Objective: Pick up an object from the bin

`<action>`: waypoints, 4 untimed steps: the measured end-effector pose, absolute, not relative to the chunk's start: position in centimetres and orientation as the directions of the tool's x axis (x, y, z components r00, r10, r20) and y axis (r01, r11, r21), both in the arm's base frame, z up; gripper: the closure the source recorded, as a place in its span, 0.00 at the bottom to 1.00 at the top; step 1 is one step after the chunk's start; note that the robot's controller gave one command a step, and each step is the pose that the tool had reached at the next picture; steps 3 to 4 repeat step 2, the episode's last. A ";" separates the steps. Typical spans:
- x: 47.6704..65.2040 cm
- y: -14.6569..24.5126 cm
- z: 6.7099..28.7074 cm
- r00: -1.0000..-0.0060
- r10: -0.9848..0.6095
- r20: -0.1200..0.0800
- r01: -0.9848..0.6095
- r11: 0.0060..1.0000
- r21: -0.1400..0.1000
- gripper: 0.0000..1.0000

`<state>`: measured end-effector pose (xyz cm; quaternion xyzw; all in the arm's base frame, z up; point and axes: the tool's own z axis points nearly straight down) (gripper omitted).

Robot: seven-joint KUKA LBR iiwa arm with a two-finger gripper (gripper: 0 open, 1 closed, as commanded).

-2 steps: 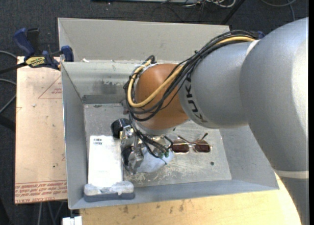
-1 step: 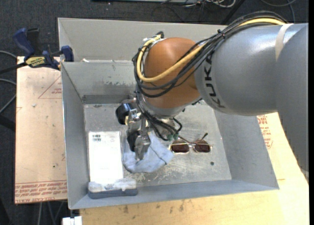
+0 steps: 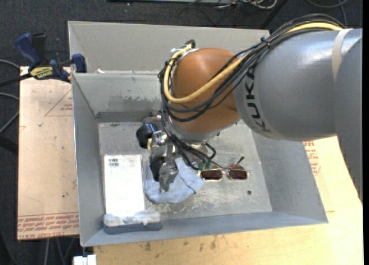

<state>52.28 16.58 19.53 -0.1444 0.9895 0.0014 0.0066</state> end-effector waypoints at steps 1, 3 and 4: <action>53.0 15.3 21.3 -0.956 -0.294 0.010 -0.294 0.956 0.002 1.00; 51.6 15.3 28.2 -0.955 -0.295 0.004 -0.295 0.955 0.001 1.00; 51.6 15.3 28.2 -0.955 -0.295 0.004 -0.295 0.955 0.001 1.00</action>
Offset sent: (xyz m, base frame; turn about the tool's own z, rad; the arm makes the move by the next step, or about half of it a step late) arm -0.0232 -0.0104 0.1305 -0.0110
